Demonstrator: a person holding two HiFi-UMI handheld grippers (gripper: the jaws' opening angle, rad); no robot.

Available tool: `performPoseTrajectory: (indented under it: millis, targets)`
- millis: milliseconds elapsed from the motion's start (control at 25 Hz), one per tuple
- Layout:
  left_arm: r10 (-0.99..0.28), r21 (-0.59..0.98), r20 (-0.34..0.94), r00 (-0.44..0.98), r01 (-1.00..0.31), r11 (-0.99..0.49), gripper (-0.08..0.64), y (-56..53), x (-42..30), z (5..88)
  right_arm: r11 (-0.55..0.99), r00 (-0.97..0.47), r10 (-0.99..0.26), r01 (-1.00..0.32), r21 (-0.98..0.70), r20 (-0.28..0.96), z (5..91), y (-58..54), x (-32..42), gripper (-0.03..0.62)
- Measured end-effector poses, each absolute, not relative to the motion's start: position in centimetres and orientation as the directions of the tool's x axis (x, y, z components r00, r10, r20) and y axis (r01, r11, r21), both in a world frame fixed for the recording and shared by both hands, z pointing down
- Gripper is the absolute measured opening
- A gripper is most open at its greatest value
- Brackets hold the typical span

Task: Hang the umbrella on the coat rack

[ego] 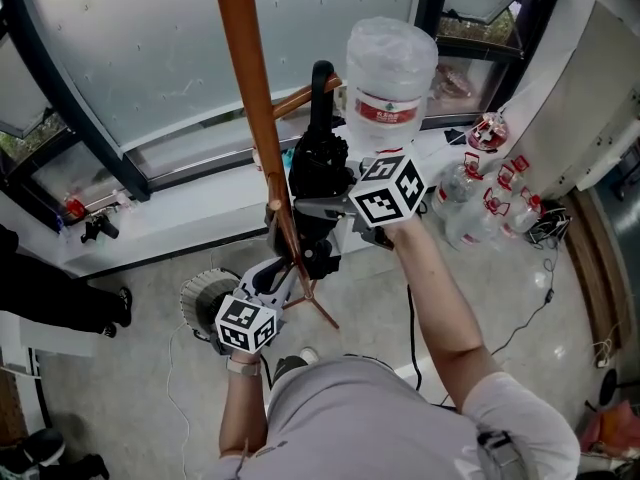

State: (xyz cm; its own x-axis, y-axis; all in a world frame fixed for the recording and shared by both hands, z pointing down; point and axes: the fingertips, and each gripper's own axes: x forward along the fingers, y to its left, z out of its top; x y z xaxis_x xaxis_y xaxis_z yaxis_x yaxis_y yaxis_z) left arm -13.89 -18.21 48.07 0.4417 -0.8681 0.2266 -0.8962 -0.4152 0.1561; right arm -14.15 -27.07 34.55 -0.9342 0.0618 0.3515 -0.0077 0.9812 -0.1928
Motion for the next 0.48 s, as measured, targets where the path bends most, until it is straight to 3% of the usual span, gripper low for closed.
performPoseTrajectory:
  millis: [480]
  targets:
    - [-0.866, 0.167, 0.235, 0.441, -0.896, -0.411, 0.078, -17.7, -13.4, 49.0, 0.984, -0.928, 0.052, -0.016, -0.177, 0.368, 35.6, -26.6, -14.4, 0.262]
